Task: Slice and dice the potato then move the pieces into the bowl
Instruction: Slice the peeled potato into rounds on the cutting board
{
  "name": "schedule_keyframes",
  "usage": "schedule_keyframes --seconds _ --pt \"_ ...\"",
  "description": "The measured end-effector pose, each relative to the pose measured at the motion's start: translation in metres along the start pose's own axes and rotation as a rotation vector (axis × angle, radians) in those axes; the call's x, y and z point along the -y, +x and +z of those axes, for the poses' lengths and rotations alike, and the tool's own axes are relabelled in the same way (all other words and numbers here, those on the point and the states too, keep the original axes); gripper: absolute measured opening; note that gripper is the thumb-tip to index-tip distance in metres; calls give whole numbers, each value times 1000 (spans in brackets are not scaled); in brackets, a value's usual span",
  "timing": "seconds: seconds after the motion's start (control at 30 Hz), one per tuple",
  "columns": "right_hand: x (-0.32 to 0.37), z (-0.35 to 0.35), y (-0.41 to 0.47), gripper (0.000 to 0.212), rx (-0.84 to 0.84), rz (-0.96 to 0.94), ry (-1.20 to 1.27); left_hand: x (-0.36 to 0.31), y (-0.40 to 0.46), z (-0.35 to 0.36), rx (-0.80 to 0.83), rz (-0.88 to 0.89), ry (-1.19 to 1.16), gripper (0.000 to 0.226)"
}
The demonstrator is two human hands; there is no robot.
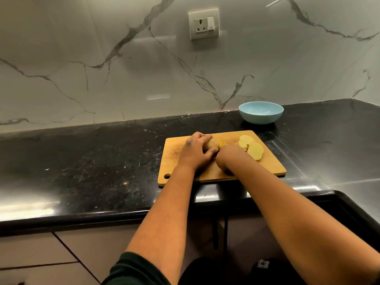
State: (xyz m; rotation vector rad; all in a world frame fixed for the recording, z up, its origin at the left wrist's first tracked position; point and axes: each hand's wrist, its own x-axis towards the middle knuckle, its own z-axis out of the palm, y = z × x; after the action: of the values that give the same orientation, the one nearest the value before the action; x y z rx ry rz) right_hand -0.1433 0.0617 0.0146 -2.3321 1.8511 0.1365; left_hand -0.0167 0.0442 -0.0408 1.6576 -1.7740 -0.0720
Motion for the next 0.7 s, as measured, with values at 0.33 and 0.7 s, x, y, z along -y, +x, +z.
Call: schedule_keyframes --seconds 0.33,0.7 --pt "-59 -40 -28 18 187 103 243 -4 -8 -7 16 -7 4 57" --pt "-25 -2 -17 41 -66 -22 25 -4 -7 -8 22 -58 -44 53"
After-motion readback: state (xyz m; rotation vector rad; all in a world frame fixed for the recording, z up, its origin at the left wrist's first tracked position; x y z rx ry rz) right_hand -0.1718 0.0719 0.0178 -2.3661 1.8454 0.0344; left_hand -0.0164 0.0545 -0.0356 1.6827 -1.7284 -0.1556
